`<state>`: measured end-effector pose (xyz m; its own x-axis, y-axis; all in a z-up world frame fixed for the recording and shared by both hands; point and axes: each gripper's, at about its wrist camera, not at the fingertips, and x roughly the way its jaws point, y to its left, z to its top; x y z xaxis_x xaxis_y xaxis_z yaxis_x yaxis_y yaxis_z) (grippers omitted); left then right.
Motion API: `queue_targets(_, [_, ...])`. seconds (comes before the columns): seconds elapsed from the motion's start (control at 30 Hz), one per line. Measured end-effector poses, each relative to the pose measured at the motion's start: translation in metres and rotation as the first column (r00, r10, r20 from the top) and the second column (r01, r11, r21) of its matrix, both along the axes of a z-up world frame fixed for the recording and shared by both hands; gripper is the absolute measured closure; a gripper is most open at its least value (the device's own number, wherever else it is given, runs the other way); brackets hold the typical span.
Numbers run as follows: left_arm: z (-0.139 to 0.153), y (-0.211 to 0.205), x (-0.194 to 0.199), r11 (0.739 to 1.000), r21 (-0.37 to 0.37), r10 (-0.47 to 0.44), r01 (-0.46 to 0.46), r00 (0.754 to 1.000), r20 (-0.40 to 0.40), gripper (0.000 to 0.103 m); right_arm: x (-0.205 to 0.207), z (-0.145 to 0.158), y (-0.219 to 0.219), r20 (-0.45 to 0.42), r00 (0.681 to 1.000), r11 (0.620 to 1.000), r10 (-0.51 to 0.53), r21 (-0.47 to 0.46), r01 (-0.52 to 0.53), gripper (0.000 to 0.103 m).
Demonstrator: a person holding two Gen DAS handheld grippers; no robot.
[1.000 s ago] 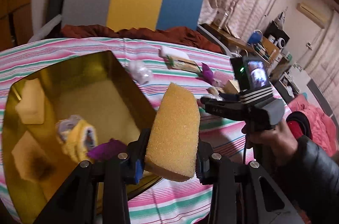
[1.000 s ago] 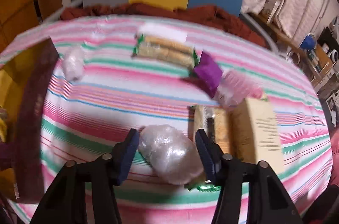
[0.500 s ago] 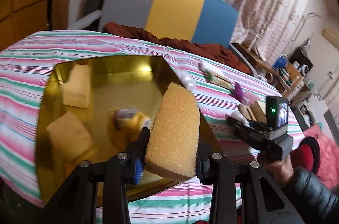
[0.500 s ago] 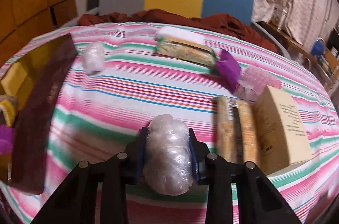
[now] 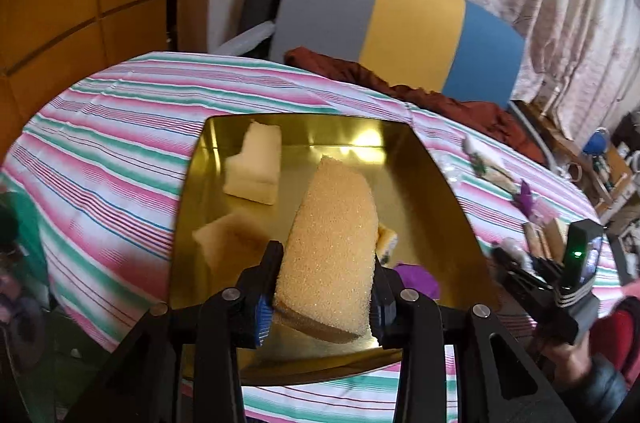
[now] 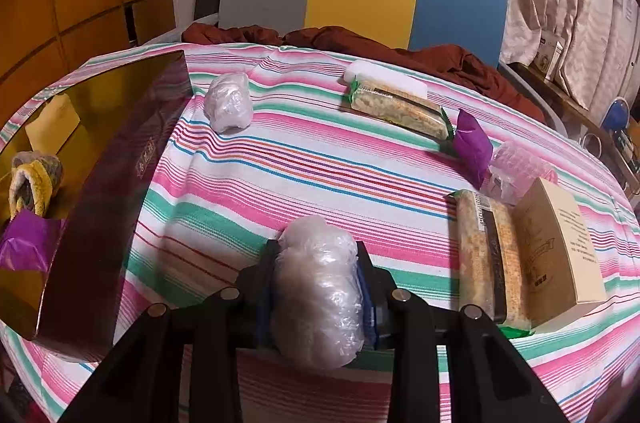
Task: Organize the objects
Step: 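Lower the tan sponge into the gold tray and open the left gripper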
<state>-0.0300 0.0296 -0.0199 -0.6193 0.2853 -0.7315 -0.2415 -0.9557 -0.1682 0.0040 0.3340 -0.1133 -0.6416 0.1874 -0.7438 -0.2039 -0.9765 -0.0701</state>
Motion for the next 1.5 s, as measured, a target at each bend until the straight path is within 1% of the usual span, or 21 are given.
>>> queue_targets(0.17, [0.006, -0.002, 0.000, 0.999, -0.018, 0.028, -0.028, 0.999, -0.020, 0.065, 0.001, 0.000, -0.002, -0.002, 1.000, 1.000, -0.001, 0.011, 0.001, 0.068])
queue_targets(0.37, [0.013, 0.001, 0.006, 1.000, -0.011, 0.009, -0.009, 0.999, -0.036, 0.065, 0.000, 0.000, -0.002, -0.003, 1.000, 1.000, 0.000, 0.015, 0.000, 0.068])
queue_targets(0.43, [0.015, 0.004, 0.007, 1.000, -0.006, -0.011, 0.011, 0.999, -0.035, 0.065, 0.000, 0.000, -0.002, -0.003, 1.000, 1.000, -0.001, 0.013, 0.001, 0.068])
queue_targets(0.63, [0.014, 0.021, 0.003, 0.998, -0.057, -0.035, 0.033, 0.998, -0.051, 0.064, 0.000, 0.000, -0.002, -0.004, 1.000, 1.000, -0.001, 0.013, 0.001, 0.068])
queue_targets(0.77, [0.015, 0.026, -0.004, 0.996, -0.092, -0.020, 0.014, 0.997, -0.071, 0.064, 0.000, -0.001, -0.002, -0.003, 1.000, 1.000, -0.001, 0.014, 0.001, 0.068])
queue_targets(0.9, [0.011, 0.027, -0.012, 0.994, -0.108, -0.007, 0.000, 0.998, -0.068, 0.063, 0.000, -0.001, -0.002, -0.003, 1.000, 1.000, -0.001, 0.014, 0.001, 0.068])
queue_targets(1.2, [-0.008, 0.019, -0.040, 0.996, -0.086, 0.033, -0.032, 0.999, 0.011, 0.063, 0.000, -0.001, -0.002, -0.004, 1.000, 1.000, -0.001, 0.014, 0.001, 0.068])
queue_targets(1.4, [-0.020, 0.014, -0.060, 0.992, -0.114, 0.061, -0.057, 0.998, 0.031, 0.063, 0.001, -0.001, -0.001, -0.005, 1.000, 1.000, -0.001, 0.015, 0.001, 0.068])
queue_targets(1.43, [-0.022, 0.014, -0.064, 0.991, -0.120, 0.065, -0.061, 0.997, 0.033, 0.062, 0.001, -0.001, -0.001, -0.004, 1.000, 1.000, -0.001, 0.015, 0.001, 0.068])
queue_targets(1.5, [-0.026, 0.014, -0.069, 0.990, -0.130, 0.064, -0.058, 0.997, 0.045, 0.055, 0.000, -0.001, -0.001, -0.005, 1.000, 1.000, -0.001, 0.015, 0.001, 0.068])
